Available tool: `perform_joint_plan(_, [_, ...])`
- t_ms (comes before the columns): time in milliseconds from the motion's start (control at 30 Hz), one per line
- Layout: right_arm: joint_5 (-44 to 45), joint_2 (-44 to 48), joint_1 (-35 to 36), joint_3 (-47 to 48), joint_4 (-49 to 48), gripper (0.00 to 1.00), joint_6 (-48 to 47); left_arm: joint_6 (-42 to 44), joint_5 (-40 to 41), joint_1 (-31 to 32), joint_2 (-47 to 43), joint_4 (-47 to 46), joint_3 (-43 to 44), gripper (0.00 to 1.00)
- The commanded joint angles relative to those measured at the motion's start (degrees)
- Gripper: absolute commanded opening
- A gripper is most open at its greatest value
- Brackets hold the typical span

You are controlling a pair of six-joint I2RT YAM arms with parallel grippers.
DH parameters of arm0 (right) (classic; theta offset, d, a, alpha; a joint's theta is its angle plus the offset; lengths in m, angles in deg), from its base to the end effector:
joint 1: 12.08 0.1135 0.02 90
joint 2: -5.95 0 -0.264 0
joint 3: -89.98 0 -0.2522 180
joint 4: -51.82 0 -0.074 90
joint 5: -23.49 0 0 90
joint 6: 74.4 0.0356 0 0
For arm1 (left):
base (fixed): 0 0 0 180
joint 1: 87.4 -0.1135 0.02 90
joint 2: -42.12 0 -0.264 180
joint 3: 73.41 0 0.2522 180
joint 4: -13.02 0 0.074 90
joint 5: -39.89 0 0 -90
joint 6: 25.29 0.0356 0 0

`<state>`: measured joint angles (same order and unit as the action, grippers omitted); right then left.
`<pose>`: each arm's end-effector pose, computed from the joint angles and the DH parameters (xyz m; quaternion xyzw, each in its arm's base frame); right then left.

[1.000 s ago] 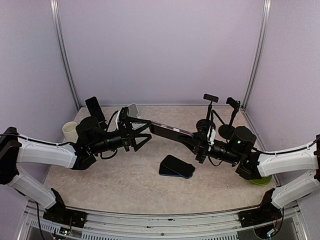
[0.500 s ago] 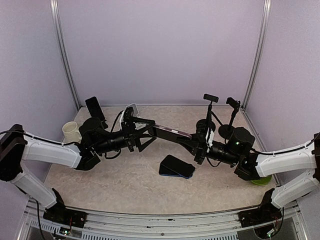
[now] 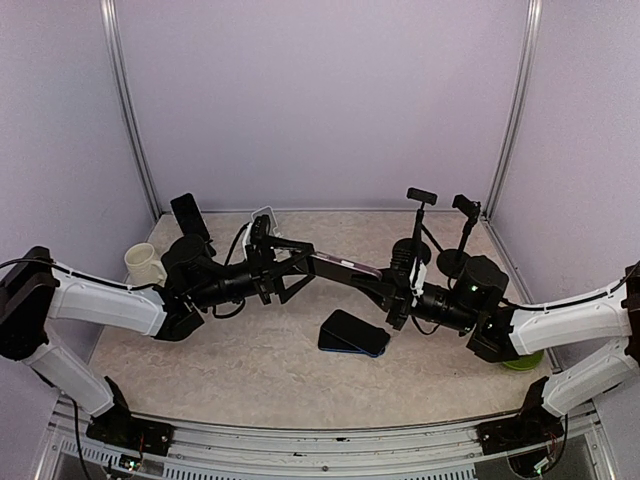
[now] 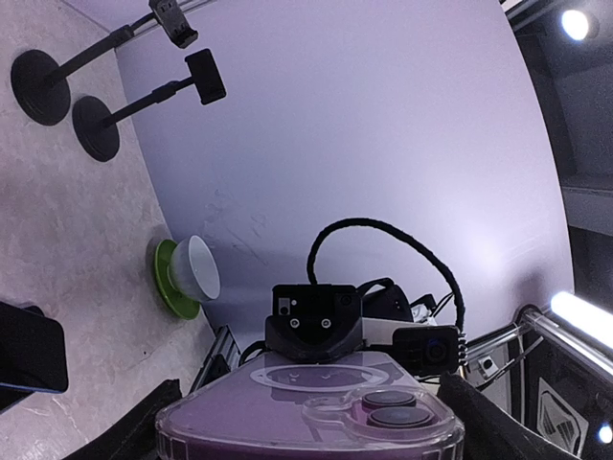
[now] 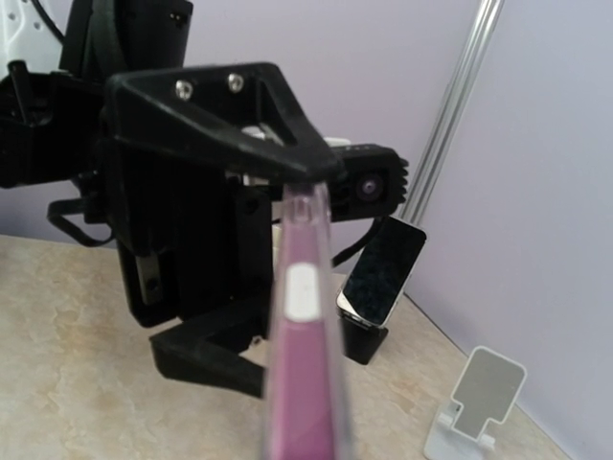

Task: Place the phone on the phone stand
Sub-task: Pass from the right arm to the left, then pass from the left arm to the right

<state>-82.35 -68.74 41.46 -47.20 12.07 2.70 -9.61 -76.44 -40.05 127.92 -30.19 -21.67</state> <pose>0.1536 0.2243 0.2498 -0.4433 0.4873 0.3442 0.6689 0.2012 -0.2418 0.2524 0.0214 0.6544 -0.7192 0.2323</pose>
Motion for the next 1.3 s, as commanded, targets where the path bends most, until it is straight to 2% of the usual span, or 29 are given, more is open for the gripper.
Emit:
perform_joint_plan(0, [0.55, -0.35, 1.08, 0.82, -2.93, 0.0, -0.62, 1.14, 0.35, 0.39, 0.2, -2.19, 1.43, 0.8])
perform_joint_plan(267, [0.21, -1.46, 1.4, 3.11, 1.71, 0.0, 0.27, 2.34, 1.62, 0.03, -0.43, -1.37, 0.79, 0.56])
perform_joint_plan(300, [0.57, -1.76, 1.39, 4.09, 3.85, 0.05, 1.23, 2.78, 1.74, -0.06, -0.6, -0.85, 0.85, 0.54])
perform_joint_plan(333, [0.93, -2.11, 1.39, 5.4, 5.97, 0.16, 1.88, 3.33, 1.94, -0.13, -0.93, -0.14, 0.87, 0.53])
perform_joint_plan(467, [3.07, -2.78, 1.41, 7.3, 9.82, 0.78, 3.41, 6.24, 3.13, -1.12, -3.09, 4.22, 0.96, 0.51])
perform_joint_plan(500, [3.82, -2.7, 1.39, 6.93, 9.39, 0.97, 3.73, 7.09, 3.45, -1.46, -3.71, 5.51, 1.08, 0.51])
perform_joint_plan(533, [4.55, -2.47, 1.44, 6.5, 8.85, 1.0, 3.94, 8.0, 3.78, -1.78, -4.41, 6.97, 1.13, 0.51])
perform_joint_plan(733, [8.44, -1.1, 1.4, 5.45, 8.48, 1.0, 5.23, 14.33, 7.58, -3.89, -9.33, 17.79, 2.38, 0.51])
perform_joint_plan(800, [10.84, -0.83, 1.42, 5.68, 9.21, 1.0, 6.86, 17.21, 9.77, -4.54, -10.8, 24.31, 3.84, 0.52])
perform_joint_plan(1033, [18.13, -0.13, 1.46, 6.13, 12.2, 1.0, 9.24, 26.42, 23.08, -5.27, -12.86, 45.19, 12.75, 0.52])
perform_joint_plan(1267, [21.83, 1.35, 1.44, 5.08, 12.8, 1.0, 9.57, 28.81, 26.68, -6.93, -9.89, 50.54, 17.24, 0.5])
